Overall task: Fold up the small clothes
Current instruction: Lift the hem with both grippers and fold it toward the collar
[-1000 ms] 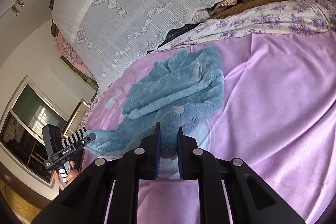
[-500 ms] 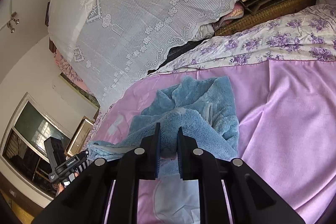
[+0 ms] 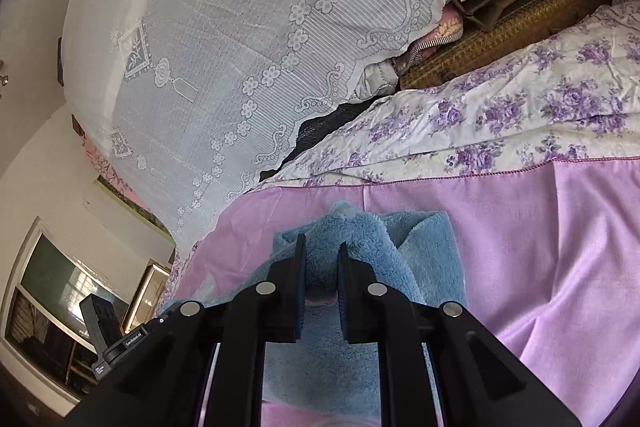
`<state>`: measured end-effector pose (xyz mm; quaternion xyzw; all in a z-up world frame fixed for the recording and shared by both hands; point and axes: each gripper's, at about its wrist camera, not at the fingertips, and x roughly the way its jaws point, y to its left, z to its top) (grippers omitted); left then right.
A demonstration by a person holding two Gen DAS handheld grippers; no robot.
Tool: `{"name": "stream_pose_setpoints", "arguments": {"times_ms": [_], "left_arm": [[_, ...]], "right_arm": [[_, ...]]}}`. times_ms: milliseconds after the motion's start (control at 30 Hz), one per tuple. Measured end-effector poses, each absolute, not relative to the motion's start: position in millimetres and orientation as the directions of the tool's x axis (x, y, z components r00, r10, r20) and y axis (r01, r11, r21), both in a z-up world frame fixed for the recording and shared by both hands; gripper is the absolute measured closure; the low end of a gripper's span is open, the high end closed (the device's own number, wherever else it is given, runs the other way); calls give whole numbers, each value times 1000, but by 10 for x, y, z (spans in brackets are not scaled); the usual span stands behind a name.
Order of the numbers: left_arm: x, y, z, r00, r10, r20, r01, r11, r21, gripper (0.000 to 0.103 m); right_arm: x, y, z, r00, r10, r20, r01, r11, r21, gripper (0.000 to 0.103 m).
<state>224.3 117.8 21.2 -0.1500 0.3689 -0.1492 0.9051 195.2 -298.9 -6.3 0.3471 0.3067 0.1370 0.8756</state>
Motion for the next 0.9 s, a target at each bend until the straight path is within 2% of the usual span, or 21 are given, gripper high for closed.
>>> {"name": "stream_pose_setpoints", "arguments": {"times_ms": [233, 433, 500, 567, 633, 700, 733, 767, 833, 900], "left_arm": [[2773, 1200, -151, 645, -375, -666, 91, 903, -420, 88], [2967, 1217, -433, 607, -402, -685, 57, 882, -467, 79], [2934, 1221, -399, 609, -412, -678, 68, 878, -473, 76], [2858, 1285, -293, 629, -441, -640, 81, 856, -510, 67], [2757, 1335, -158, 664, -454, -594, 100, 842, -531, 58], [2653, 1313, -31, 696, -428, -576, 115, 859, -500, 47], [2588, 1294, 40, 732, -369, -573, 95, 888, -450, 32], [2513, 1283, 110, 773, -304, -557, 73, 915, -398, 24], [2408, 1236, 239, 814, -260, -519, 85, 938, -336, 22], [2381, 1166, 284, 801, -305, -516, 136, 931, -339, 21]], "right_arm": [[2507, -2957, -388, 764, 439, -473, 41, 699, 714, 89], [2736, -3026, -782, 725, 420, -545, 129, 695, 707, 84], [2728, -3070, -818, 728, 455, -514, 119, 653, 748, 81], [2647, -3093, -715, 755, 474, -454, 78, 622, 779, 71], [2509, -3082, -480, 803, 428, -414, 33, 662, 749, 50], [2364, -3027, -228, 847, 377, -375, -16, 723, 690, 49], [2304, -2989, -133, 858, 362, -365, -32, 747, 664, 49], [2259, -2925, -57, 862, 355, -361, -48, 768, 639, 49], [2227, -2767, 25, 851, 382, -361, -102, 794, 599, 51], [2254, -2550, 33, 823, 414, -389, -148, 817, 558, 55]]}}
